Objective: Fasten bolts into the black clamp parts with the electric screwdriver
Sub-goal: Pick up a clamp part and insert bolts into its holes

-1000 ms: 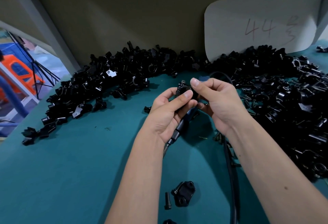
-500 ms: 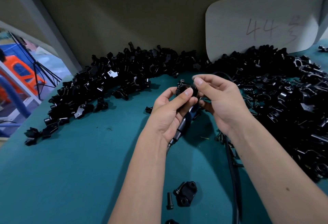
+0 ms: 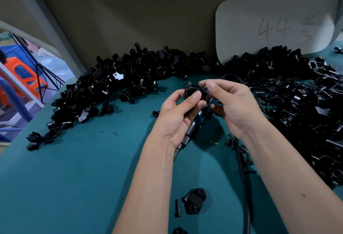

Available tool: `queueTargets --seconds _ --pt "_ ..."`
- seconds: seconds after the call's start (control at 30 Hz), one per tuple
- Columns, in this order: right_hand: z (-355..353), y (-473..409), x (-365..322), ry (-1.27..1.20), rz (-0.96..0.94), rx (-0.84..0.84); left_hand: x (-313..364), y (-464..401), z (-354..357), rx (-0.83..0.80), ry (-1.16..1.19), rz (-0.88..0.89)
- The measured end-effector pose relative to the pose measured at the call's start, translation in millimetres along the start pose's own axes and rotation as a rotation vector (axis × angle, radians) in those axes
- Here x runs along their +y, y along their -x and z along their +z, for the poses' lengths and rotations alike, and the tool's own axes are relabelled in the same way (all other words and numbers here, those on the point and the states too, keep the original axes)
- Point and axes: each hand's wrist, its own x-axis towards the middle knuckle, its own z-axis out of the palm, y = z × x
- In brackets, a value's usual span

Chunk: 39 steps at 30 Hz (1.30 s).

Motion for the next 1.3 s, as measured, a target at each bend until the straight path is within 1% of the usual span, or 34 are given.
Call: queueTargets --seconds 0.2,0.3,0.37,0.53,0.63,0.73,0.87,1.03,1.17,1.3 --pt "9.5 -2.6 6.7 0.017 -0.095 0.129 -4.2 -2.1 -0.8 0.044 -0.03 0.07" --pt "10.7 -3.6 8.6 0.001 -0.118 0.162 -7.2 -1.5 0.4 0.071 -0.057 0.105" --pt "8.1 -4.4 8.0 0.012 -0.122 0.169 -6.9 -0.9 0.2 0.069 -0.053 0.091" --pt "-2.6 -4.7 3.4 0.072 -0.144 0.097 -2.7 0.3 1.6 0.073 -0.085 0.072" --pt "-6.6 -4.1 0.7 0.067 -0.181 0.001 -5.1 0.0 4.2 0.052 -0.107 0.11" --pt "-4.2 -2.8 1.4 0.01 -0.16 -0.073 -7.9 -0.9 6.3 0.032 -0.129 0.173" --pt "-3.5 -2.6 2.1 -0.041 -0.154 -0.077 -8.4 -3.1 5.4 0.036 -0.177 0.243" --pt "-2.0 -1.2 3.5 -0.103 -0.137 -0.148 -7.3 -4.3 5.5 0.01 -0.201 0.269" --pt "-2.0 -1.4 4.6 -0.136 -0.108 -0.136 -7.7 -4.8 6.8 0.023 -0.231 0.301" --pt "-0.7 -0.8 6.9 -0.222 -0.032 -0.12 -9.4 -5.6 4.6 -0.013 -0.241 0.296"
